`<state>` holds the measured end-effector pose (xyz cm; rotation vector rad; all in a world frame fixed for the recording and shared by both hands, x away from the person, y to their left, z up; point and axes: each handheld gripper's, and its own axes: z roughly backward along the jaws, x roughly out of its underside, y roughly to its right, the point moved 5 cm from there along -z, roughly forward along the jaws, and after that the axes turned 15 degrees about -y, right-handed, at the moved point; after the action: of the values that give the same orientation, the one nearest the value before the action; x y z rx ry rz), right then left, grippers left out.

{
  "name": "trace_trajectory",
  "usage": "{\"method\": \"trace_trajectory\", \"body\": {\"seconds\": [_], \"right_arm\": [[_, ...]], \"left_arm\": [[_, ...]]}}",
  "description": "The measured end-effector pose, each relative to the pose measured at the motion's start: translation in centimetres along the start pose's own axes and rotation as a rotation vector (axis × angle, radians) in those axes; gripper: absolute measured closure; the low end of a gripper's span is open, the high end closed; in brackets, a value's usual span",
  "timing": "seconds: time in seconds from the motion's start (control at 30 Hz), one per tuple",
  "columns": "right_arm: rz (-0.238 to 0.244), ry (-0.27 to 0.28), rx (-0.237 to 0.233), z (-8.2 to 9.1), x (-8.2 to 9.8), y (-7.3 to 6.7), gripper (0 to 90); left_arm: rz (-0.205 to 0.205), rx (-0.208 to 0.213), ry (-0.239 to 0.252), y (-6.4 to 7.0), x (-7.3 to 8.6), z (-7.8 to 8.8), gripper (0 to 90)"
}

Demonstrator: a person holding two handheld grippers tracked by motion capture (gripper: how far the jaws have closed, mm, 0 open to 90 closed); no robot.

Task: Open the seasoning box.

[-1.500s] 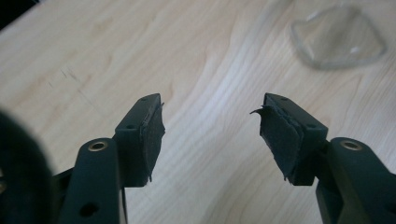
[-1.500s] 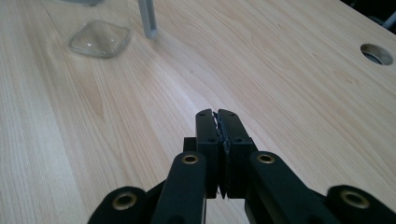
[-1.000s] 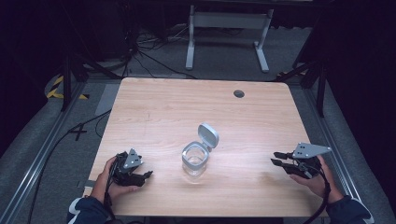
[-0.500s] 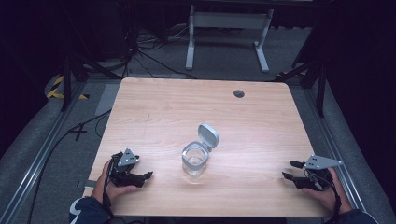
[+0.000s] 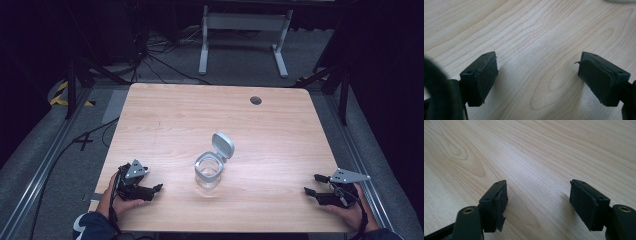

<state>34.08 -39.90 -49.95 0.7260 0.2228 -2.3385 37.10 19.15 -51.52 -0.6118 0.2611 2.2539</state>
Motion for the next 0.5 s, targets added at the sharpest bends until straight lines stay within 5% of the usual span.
{"method": "trace_trajectory", "body": {"seconds": [0.5], "right_arm": [[0.017,0.0,0.026,-0.05,-0.09,0.04,24.8]], "left_arm": [[0.029,0.006,0.002,0.21,0.04,-0.05,16.1]]}}
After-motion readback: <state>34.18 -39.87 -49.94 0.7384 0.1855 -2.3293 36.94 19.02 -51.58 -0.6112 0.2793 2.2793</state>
